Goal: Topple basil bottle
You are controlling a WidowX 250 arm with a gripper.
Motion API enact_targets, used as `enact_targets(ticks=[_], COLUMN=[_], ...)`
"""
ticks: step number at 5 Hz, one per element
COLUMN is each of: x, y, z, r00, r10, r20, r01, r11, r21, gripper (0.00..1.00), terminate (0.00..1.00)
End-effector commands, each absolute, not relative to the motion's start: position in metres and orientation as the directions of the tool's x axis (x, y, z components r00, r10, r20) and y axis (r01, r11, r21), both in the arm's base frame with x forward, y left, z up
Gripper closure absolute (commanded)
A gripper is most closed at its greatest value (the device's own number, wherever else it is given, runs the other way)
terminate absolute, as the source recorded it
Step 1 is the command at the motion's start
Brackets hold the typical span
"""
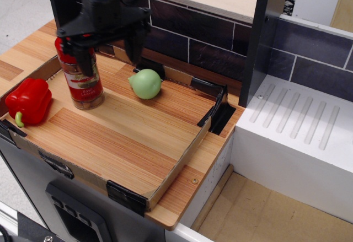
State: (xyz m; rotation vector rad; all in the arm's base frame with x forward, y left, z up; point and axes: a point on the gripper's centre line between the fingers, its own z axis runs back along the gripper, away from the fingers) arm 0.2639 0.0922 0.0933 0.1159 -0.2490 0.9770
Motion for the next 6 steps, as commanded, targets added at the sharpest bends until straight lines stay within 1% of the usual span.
enact_targets(ticks=[1, 2, 3, 4, 5, 6], x=[0.259, 0.259, 0.263, 0.27, 0.273, 0.279], y=[0.123, 0.133, 0.135, 0.138, 0.141, 0.145], z=[0.113, 0.11, 0.108, 0.109, 0.11, 0.109], r00=[0.549, 0.558, 0.551, 0.534, 0.519, 0.487], r10=[0.772, 0.787, 0.805, 0.818, 0.823, 0.831], r20=[0.321, 0.264, 0.218, 0.215, 0.233, 0.27], r01=[-0.814, -0.814, -0.819, -0.829, -0.836, -0.853], r11=[0.581, 0.581, 0.572, 0.556, 0.545, 0.518], r21=[-0.005, -0.011, -0.041, -0.058, -0.061, -0.056], gripper=[0.0, 0.0, 0.0, 0.0, 0.0, 0.0], terminate=[0.0, 0.0, 0.0, 0.0, 0.0, 0.0])
